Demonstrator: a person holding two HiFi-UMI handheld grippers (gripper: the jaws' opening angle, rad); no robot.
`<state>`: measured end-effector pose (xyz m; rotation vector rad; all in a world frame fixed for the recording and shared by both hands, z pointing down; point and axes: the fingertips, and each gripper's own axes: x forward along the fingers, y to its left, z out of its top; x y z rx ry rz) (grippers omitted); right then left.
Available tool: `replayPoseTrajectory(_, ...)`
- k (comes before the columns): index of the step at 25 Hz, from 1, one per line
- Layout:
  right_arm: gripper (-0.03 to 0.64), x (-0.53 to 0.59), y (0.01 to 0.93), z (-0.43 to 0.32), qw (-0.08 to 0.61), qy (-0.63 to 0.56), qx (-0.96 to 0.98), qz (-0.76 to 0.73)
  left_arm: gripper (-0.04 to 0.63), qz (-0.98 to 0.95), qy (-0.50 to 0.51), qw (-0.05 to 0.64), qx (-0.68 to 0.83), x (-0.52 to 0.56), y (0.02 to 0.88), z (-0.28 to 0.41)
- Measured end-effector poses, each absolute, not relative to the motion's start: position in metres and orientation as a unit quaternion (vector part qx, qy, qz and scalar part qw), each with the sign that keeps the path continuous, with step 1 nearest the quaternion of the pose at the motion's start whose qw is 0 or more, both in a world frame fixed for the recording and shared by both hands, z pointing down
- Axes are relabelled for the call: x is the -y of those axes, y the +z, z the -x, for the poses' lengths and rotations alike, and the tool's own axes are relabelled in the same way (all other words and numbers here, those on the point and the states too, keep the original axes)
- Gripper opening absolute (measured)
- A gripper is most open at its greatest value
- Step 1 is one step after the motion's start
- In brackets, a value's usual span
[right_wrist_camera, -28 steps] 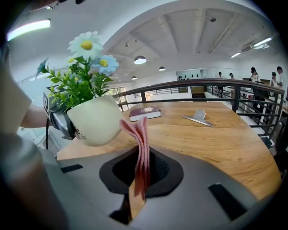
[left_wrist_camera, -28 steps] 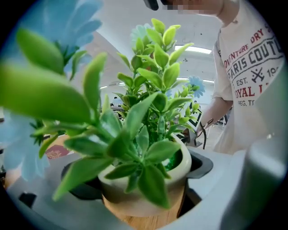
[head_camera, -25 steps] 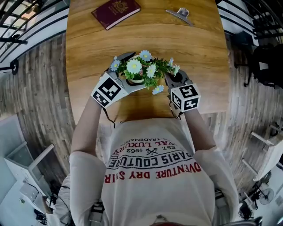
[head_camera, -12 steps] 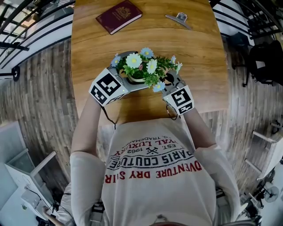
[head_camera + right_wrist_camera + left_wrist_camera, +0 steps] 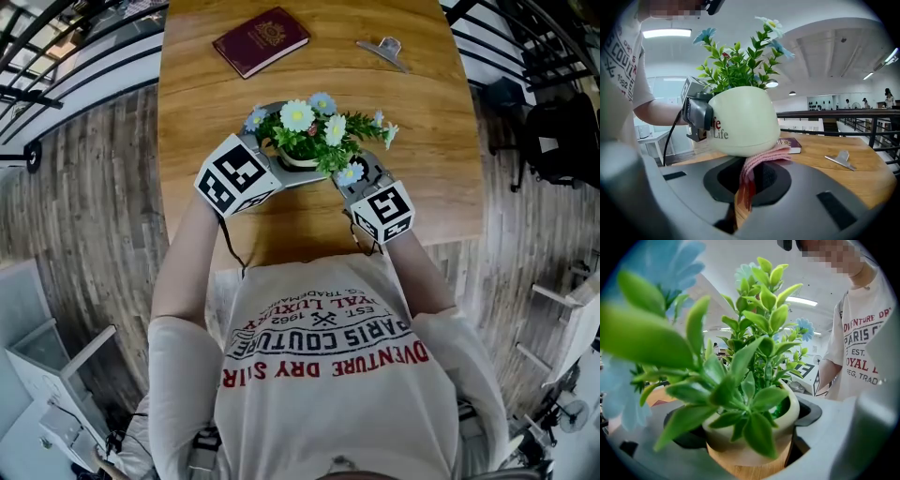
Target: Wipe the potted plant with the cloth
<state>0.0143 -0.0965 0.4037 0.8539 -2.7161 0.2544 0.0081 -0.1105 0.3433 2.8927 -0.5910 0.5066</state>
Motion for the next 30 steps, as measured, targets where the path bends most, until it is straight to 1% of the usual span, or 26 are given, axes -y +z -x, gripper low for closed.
replayPoseTrajectory(6,0.035,0.089,0.398,0.015,0.126,0.096,0.95,-0.27,0.523,-0.965,0.143,0.083,0.202,0.12,0.336,-0.001)
replayPoseTrajectory(15,0.035,0.076,0.398,0.04,0.132,0.101,0.956,-0.243,0.523,-0.964,0.146,0.058,0.216,0.129,0.334,0.01)
replayPoseTrajectory(22,0.035,0.077,0.403,0.024,0.136,0.123,0.949,-0.255,0.523,-0.959,0.15,0.055,0.233,0.133,0.345,0.017)
replayPoseTrajectory(30,0.035,0.083,0.417,-0.007,0.165,0.111,0.938,-0.283,0.523,-0.957,0.162,0.055,0.236,0.128,0.366,0.016)
